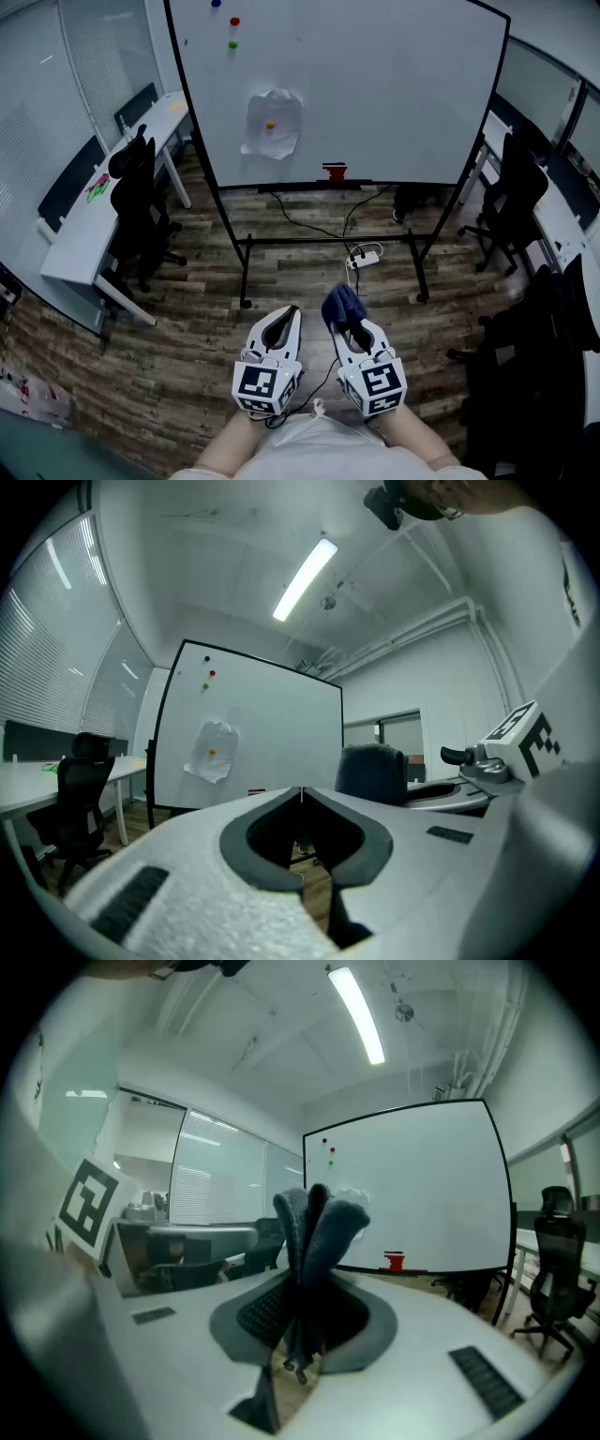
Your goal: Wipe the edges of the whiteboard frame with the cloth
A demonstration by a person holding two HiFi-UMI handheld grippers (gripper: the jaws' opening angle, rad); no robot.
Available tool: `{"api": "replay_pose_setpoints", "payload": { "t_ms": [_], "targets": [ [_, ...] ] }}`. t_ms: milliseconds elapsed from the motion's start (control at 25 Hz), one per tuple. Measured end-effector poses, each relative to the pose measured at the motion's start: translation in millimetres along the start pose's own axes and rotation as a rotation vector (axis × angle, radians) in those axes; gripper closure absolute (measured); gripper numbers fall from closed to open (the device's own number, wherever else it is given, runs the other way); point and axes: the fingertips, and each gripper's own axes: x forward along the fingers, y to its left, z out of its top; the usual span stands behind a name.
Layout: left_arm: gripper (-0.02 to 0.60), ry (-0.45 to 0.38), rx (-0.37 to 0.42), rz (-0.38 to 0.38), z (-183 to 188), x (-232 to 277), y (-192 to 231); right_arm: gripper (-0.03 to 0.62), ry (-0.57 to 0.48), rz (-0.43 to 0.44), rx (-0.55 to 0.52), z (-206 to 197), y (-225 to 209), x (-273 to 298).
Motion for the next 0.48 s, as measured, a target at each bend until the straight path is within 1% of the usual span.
{"api": "replay_pose_setpoints", "payload": {
  "t_ms": [480],
  "targets": [
    [0.561, 0.000, -0.010, 0.010, -3, -4, 10, 0.528, 0.007, 0.009, 0.002, -1, 9, 8]
  ]
}}
